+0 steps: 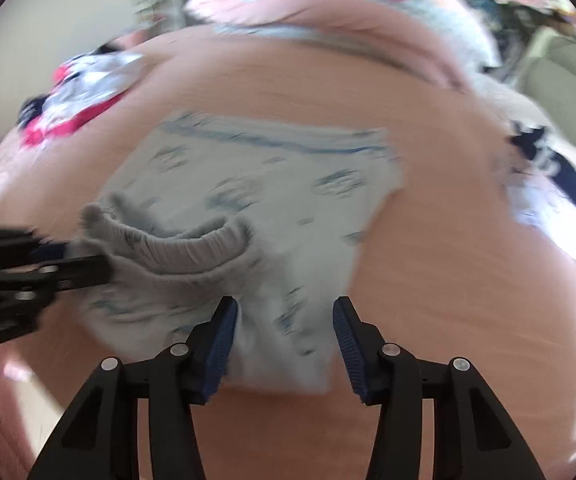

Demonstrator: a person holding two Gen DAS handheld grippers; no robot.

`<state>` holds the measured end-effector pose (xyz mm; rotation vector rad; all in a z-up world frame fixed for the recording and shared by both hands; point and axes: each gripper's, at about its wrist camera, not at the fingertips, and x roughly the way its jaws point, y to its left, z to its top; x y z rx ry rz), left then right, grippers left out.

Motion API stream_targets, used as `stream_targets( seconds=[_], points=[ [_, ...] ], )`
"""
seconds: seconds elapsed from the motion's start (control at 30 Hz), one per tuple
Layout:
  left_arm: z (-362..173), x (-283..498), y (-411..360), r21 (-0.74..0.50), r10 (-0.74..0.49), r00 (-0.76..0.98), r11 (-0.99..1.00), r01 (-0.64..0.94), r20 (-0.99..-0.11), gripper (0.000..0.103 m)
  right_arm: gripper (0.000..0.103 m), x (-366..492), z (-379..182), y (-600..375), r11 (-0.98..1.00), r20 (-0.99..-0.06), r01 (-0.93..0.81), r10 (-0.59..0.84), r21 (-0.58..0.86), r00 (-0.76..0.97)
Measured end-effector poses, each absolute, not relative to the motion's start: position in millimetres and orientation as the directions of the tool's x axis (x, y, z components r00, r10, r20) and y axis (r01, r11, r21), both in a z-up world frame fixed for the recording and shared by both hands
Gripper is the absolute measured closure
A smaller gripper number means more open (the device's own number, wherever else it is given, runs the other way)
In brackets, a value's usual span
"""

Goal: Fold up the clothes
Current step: 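Lift the cuffs with both grippers and fold them toward the waistband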

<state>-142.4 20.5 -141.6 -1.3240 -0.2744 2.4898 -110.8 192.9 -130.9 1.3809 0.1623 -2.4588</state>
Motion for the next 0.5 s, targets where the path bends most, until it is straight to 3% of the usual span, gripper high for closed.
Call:
stream_targets(
  seconds=[0.13,0.27,0.3,0.37,0.4,0.43,0.5],
  points=[
    [-142,-145,3,-0.408,0.400,-0.521,-0.907,-0.106,-0.754,0.086,0.054,-115,-130,205,-0.937,-0.840,0.305,-0.298,0.167,-0.454],
    [-150,-142,15,-0.376,0.419,-0.447,-0.908,-0.186,-0.790,0.067,0.054,-120,-129,216,-0.919,-0.822,0.280,-0.378,0.278,-0.426],
    [-151,-139,20,-0.359,0.414,-0.443,-0.910,-0.206,-0.795,0.067,0.054,-121,-129,219,-0.912,-0.816,0.274,-0.398,0.305,-0.419],
    [-151,-132,28,-0.324,0.401,-0.458,-0.915,-0.240,-0.794,0.068,0.054,-118,-131,210,-0.916,-0.825,0.300,-0.378,0.267,-0.419],
    [-149,-129,31,-0.306,0.393,-0.472,-0.918,-0.252,-0.790,0.076,0.055,-116,-134,202,-0.919,-0.833,0.320,-0.356,0.230,-0.423],
    [-147,-126,35,-0.282,0.381,-0.487,-0.922,-0.267,-0.786,0.082,0.067,-114,-136,194,-0.921,-0.841,0.340,-0.333,0.191,-0.427],
    [-140,-125,38,-0.243,0.359,-0.514,-0.929,-0.280,-0.779,0.090,0.078,-110,-137,180,-0.919,-0.846,0.373,-0.296,0.126,-0.443]
  ],
)
